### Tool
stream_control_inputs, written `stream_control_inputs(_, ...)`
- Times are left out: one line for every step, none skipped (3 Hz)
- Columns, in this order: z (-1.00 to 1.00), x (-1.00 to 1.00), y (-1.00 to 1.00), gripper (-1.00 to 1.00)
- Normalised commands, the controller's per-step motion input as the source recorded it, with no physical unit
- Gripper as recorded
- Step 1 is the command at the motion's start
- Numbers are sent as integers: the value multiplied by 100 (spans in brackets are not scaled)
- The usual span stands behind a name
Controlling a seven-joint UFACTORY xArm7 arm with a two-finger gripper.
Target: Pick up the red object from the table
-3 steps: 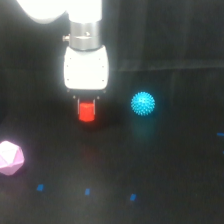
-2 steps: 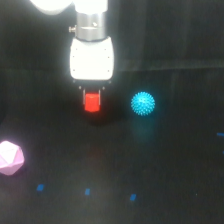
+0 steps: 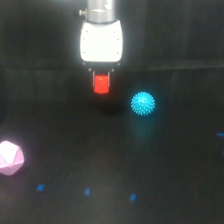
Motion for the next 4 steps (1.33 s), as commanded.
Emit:
stream_control_inputs(61, 12, -79, -100)
stream_control_inputs(49, -11, -88, -95)
stream_control_inputs(28, -13, -79, -100)
stream_control_inputs(68, 34, -14, -100)
